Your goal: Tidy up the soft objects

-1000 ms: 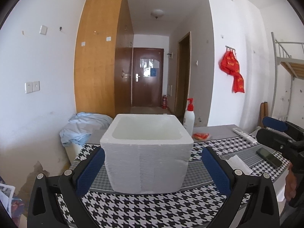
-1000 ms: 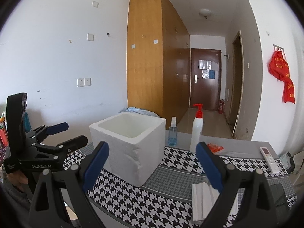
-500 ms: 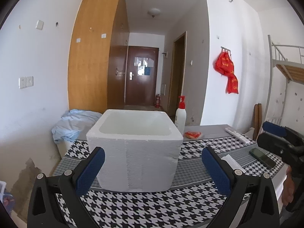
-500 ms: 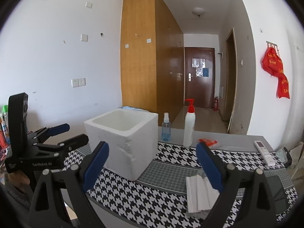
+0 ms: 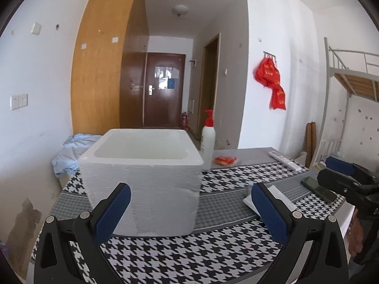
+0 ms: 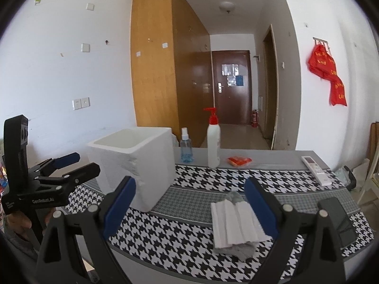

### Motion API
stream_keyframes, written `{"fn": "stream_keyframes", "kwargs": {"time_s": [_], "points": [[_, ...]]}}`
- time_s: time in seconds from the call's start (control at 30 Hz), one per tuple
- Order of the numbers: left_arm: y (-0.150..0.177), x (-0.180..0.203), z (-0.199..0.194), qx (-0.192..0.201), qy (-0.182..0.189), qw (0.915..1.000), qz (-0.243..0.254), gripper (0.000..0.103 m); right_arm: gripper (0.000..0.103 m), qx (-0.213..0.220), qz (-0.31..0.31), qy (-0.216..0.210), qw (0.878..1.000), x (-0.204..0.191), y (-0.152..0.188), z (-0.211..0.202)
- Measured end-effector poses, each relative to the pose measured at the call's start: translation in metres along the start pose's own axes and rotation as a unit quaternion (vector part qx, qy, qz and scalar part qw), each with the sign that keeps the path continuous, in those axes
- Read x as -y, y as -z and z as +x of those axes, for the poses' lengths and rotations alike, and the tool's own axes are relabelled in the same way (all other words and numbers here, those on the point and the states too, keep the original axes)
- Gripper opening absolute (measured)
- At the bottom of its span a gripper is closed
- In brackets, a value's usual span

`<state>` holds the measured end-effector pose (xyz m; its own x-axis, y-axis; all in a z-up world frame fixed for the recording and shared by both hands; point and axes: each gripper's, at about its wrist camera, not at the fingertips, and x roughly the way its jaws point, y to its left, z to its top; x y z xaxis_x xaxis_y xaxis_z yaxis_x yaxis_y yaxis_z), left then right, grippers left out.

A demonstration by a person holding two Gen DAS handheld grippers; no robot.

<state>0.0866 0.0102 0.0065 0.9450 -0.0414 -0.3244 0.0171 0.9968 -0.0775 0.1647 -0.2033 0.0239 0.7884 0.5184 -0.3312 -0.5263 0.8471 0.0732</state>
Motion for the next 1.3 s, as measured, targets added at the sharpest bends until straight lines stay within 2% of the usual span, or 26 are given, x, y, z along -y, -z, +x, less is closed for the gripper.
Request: {"fn": "stream_keyframes", "kwargs": {"time_s": [0.8, 1.3], "points": [[0.006, 0.035, 0.020, -0.030, 0.055, 0.9976, 0.027, 0.102, 0.095, -0.022, 0.027, 0.045, 0.998, 0.035, 0.018, -0.012], [0.009, 0.060, 0.041, -0.056, 0.066, 0.9954, 0.041, 0.102, 0.095, -0.041, 0.043, 0.055, 0.997, 0.061, 0.028, -0.006]]}}
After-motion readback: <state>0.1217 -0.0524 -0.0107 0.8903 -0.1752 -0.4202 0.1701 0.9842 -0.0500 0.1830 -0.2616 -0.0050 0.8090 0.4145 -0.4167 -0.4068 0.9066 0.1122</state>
